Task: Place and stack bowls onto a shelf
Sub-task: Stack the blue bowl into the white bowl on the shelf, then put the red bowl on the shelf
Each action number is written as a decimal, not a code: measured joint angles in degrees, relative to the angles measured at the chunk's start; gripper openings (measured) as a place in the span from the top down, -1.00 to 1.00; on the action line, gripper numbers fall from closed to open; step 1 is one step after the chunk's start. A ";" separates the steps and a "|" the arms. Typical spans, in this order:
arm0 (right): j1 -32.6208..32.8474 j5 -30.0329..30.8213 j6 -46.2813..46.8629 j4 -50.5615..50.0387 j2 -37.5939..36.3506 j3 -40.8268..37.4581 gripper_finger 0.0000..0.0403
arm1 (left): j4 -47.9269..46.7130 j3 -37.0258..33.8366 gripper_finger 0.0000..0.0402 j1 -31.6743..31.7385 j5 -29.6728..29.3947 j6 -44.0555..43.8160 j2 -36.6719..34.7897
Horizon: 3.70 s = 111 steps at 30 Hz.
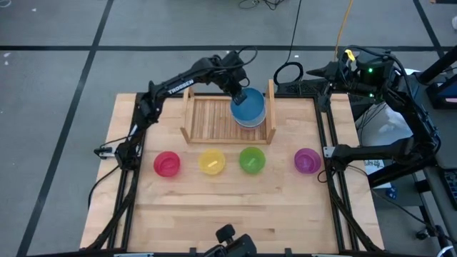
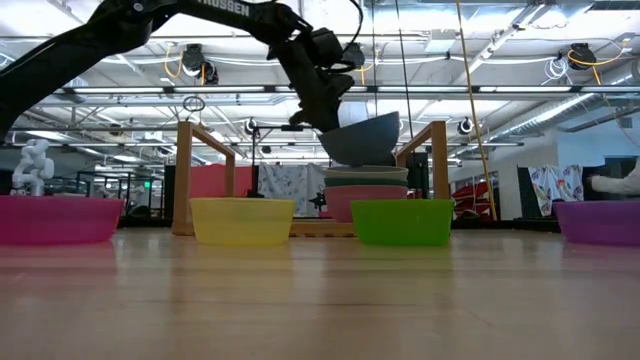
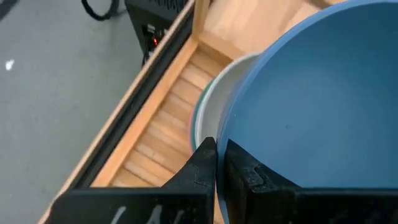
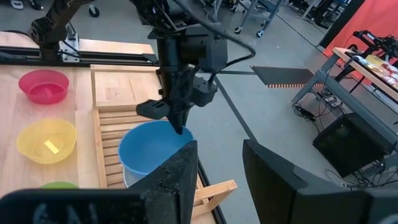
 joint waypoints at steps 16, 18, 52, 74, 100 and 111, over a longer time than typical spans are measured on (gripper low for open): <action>0.00 0.00 0.00 -0.79 0.00 0.00 0.40 | -0.15 -0.02 0.95 -0.99 -4.56 2.19 4.18; 0.00 0.00 0.00 -0.80 0.00 0.00 0.40 | -0.18 -0.02 0.95 -0.84 -4.56 2.70 4.23; 0.02 -0.23 -4.38 -4.20 0.09 0.00 0.40 | -5.21 0.02 0.57 -2.61 -6.85 9.31 -9.19; 0.68 -0.28 -6.62 -7.23 -0.09 0.00 0.40 | -29.44 -29.39 0.57 -15.26 -2.92 2.62 -43.00; 0.68 -0.44 -6.06 -7.11 -0.09 0.00 0.40 | -10.50 -75.06 0.57 -19.67 -2.37 -0.88 -50.35; 0.68 -0.46 -6.03 -6.88 -0.09 0.00 0.40 | -6.18 -84.85 0.57 -17.17 -3.84 9.28 -50.35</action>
